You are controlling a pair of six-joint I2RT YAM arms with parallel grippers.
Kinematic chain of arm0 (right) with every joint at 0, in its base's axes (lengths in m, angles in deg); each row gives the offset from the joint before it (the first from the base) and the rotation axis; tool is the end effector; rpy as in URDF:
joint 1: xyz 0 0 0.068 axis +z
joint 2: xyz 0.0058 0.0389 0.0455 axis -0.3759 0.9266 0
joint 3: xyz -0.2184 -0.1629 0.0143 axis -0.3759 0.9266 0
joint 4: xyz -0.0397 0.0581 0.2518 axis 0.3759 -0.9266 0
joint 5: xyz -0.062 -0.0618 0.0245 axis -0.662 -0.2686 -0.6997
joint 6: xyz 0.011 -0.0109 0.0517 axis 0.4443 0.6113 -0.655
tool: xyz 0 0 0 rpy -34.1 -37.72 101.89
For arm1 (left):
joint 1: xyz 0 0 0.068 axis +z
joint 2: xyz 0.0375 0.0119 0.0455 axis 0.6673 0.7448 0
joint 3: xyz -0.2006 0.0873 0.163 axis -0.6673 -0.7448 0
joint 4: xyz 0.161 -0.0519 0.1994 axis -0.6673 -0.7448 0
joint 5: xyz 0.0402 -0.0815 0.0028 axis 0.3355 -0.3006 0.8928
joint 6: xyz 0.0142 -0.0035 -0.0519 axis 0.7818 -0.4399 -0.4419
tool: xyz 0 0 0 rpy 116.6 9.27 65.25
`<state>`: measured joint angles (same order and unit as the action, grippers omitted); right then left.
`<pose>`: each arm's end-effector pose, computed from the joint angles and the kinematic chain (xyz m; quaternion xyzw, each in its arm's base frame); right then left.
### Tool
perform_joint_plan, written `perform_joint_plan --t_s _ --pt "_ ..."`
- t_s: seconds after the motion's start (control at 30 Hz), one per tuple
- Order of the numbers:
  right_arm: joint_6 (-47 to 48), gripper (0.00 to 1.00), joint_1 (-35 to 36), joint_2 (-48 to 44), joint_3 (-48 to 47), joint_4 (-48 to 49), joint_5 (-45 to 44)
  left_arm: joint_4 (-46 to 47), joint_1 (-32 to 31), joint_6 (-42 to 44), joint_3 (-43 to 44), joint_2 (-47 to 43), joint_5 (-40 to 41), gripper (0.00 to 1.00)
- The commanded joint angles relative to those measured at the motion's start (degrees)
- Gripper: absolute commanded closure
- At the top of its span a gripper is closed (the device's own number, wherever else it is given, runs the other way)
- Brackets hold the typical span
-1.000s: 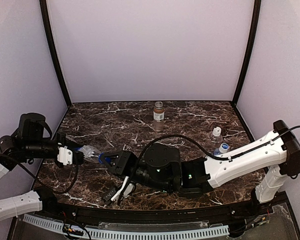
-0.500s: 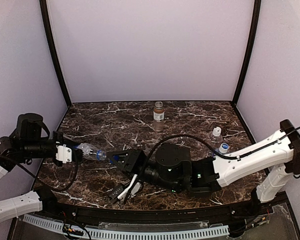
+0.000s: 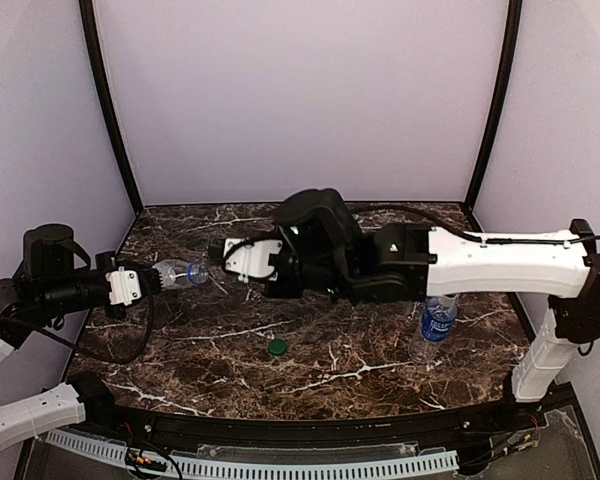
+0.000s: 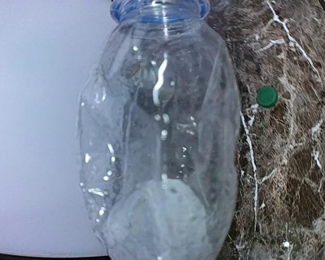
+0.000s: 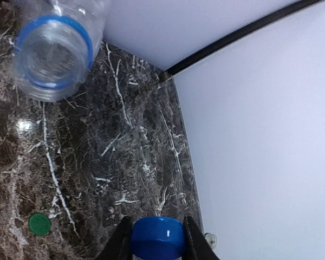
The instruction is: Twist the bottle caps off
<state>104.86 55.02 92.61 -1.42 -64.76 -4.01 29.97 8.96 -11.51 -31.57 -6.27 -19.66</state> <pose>0.1048 0.3828 0.3471 -0.6454 0.4962 -0.0470 0.5788 0.0994 -0.0707 0.3259 0.6399 0.5260 0.0833 0.5540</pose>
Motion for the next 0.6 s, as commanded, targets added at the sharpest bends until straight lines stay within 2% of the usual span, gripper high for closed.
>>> perform_joint_plan --t_s 0.0,0.13,0.27,0.4,0.57 --pt "-41.3 1.0 -8.8 9.8 -15.8 -35.7 11.7 9.6 1.8 -16.3 2.5 0.2 1.1 0.76" --pt "-49.0 1.0 -11.8 15.3 -18.0 -41.9 21.3 13.4 3.9 -24.3 3.6 0.0 1.1 0.75" --pt "-51.9 1.0 -12.5 19.3 -18.4 -44.3 25.5 15.8 5.1 -27.6 4.0 -0.2 1.6 0.74" --pt "-52.5 1.0 -12.6 25.9 -20.2 -47.5 27.2 16.2 5.5 -28.2 3.7 -0.3 0.4 0.73" --pt "-53.4 1.0 -13.3 29.6 -19.6 -48.8 24.0 15.1 5.8 -28.2 3.6 -0.7 -0.8 0.72"
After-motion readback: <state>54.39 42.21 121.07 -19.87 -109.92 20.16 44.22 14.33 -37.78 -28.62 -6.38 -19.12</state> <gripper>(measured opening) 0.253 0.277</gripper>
